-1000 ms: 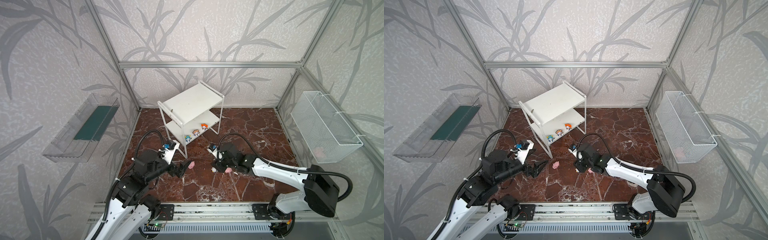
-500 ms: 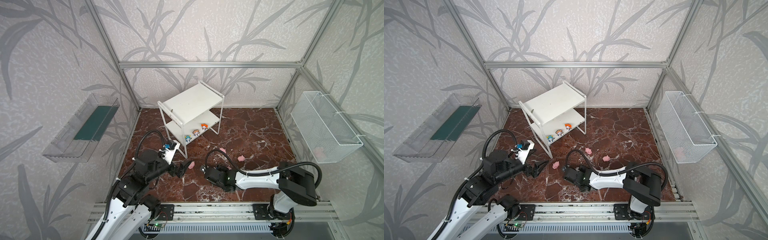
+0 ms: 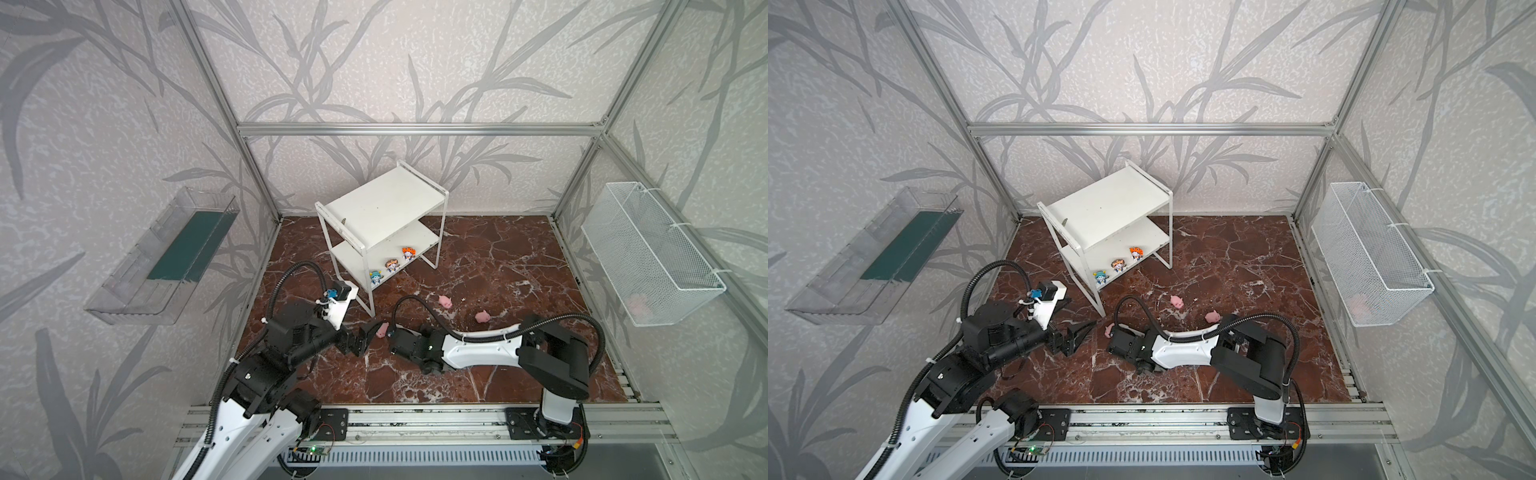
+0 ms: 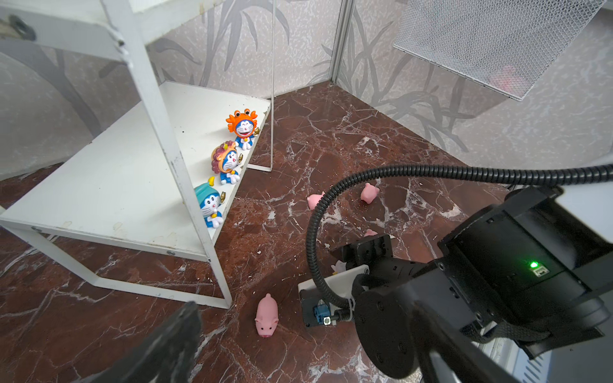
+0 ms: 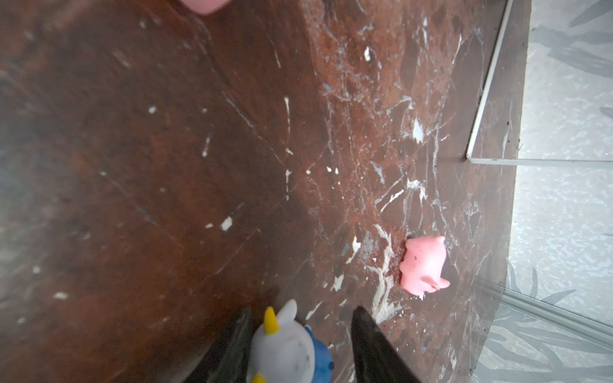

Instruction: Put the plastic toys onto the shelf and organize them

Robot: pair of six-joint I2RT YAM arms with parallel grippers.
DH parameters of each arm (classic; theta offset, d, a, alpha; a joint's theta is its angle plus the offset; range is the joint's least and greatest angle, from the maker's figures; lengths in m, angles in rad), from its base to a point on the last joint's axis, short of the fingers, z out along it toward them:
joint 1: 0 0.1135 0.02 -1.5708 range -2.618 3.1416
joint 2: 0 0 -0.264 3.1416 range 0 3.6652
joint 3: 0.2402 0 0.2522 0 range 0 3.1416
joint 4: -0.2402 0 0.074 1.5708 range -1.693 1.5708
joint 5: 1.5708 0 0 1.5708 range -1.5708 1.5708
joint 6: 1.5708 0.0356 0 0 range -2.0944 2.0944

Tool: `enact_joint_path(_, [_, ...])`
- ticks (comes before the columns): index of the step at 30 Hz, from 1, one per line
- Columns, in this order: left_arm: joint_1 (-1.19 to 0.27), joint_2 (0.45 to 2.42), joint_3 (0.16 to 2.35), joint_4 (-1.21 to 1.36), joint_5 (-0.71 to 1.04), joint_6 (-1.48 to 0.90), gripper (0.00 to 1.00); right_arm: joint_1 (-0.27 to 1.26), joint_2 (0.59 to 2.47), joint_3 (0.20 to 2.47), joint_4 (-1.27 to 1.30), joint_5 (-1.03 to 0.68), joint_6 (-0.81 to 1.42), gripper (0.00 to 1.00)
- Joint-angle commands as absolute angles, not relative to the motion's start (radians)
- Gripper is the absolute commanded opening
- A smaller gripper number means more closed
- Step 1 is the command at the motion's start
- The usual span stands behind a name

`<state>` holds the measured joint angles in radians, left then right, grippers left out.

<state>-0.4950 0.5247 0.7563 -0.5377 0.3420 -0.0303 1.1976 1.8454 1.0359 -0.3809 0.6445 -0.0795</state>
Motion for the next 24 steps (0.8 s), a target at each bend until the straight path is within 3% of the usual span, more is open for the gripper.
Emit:
enact_joint_path(1, [-0.492, 0.521, 0.748, -0.523, 0.341, -0.032, 0.99, 1.194, 1.804, 1.012, -0.482, 0.561, -0.075, 0.55])
enact_joint_path(10, [-0.491, 0.527, 0.749, -0.525, 0.345, -0.032, 0.99, 1.191, 1.736, 1.045, -0.604, 0.41, -0.033, 0.65])
enact_joint_path(17, [-0.491, 0.525, 0.748, -0.525, 0.348, -0.032, 0.99, 1.149, 1.827, 1.106, -0.677, 0.466, 0.005, 0.6])
enact_joint_path(24, [-0.491, 0.515, 0.747, -0.525, 0.344, -0.032, 0.99, 1.145, 1.836, 1.073, -0.541, 0.519, -0.105, 0.53])
